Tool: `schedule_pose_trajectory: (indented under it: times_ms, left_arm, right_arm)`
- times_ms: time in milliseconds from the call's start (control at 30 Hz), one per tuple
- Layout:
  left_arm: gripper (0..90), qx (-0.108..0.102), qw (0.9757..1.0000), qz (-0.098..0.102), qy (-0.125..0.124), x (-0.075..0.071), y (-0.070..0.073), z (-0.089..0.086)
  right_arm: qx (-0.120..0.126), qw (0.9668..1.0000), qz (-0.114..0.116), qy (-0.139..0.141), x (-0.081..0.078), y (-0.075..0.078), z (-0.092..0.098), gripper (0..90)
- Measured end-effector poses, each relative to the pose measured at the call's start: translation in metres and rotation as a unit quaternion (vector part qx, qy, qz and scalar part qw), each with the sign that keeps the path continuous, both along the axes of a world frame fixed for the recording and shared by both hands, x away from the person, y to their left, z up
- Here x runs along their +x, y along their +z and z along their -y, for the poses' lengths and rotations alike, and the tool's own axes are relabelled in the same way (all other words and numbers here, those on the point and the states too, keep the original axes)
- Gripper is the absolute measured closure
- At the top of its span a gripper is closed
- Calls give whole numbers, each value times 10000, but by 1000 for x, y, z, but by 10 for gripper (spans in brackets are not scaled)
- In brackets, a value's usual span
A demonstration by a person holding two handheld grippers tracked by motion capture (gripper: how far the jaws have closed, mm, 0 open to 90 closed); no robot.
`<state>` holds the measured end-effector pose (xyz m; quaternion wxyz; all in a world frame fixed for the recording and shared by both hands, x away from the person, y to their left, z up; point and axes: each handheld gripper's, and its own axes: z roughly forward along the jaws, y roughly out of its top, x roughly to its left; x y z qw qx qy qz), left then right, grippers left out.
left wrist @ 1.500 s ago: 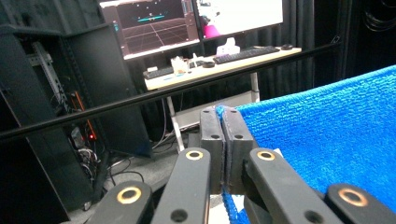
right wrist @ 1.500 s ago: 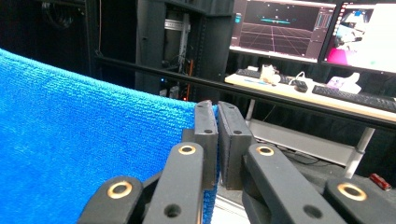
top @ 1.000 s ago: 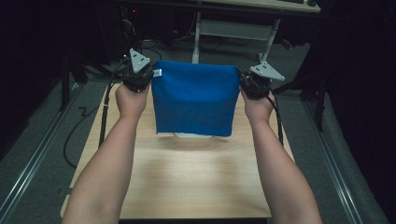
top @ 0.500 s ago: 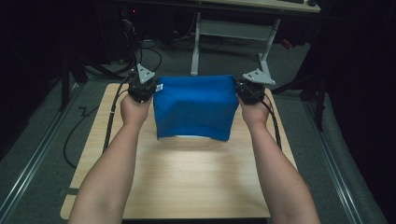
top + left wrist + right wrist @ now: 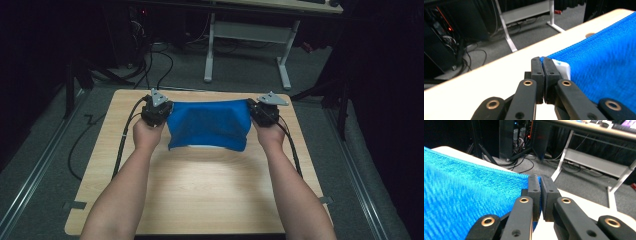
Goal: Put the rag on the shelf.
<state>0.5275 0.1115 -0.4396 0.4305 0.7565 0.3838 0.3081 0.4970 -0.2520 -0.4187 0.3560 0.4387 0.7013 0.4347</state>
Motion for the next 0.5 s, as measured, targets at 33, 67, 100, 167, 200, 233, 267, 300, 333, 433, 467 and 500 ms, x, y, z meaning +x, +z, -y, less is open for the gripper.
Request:
schedule_pose_trajectory:
  times_ms: [33,67,100,167,200,233,267,300,333,433,467,500]
  left_arm:
    - [891,13,10000,-23,-1,-1,-2,0]
    - [891,12,10000,-50,-12,-2,-5,0]
    - [891,-12,9999,-94,-36,-5,-10,0]
    - [890,24,9998,-179,-70,-7,-14,1]
    - [890,-2,9998,-168,-74,-9,-16,2]
    - [890,-27,9997,-219,-84,-10,-18,1]
    - [890,-44,9996,-261,-88,-10,-20,1]
    - [890,-43,9995,-291,-105,-11,-22,1]
    - [890,-43,9995,-291,-105,-11,-22,1]
    - [890,-28,9993,-363,-131,-13,-26,2]
    - [890,-41,9991,-391,-144,-13,-28,2]
    - [890,-37,9988,-454,-171,-14,-30,1]
  right_arm:
    - [18,10000,-31,-7,-1,-2,0,875]
    - [4,10000,-30,12,-2,-5,0,875]
    - [16,10000,-65,-10,-4,-8,0,875]
    - [21,10000,-96,-15,-6,-12,1,875]
    - [30,9999,-149,-15,-7,-14,1,875]
    - [41,9998,-179,-11,-8,-16,1,875]
    - [48,9998,-175,-6,-8,-17,2,875]
    - [39,9998,-193,-5,-9,-18,2,875]
    - [39,9998,-193,-5,-9,-18,2,875]
    - [24,9998,-200,-13,-10,-18,0,875]
    - [14,9998,-194,-2,-11,-20,0,875]
    - [54,9997,-233,-9,-12,-22,0,875]
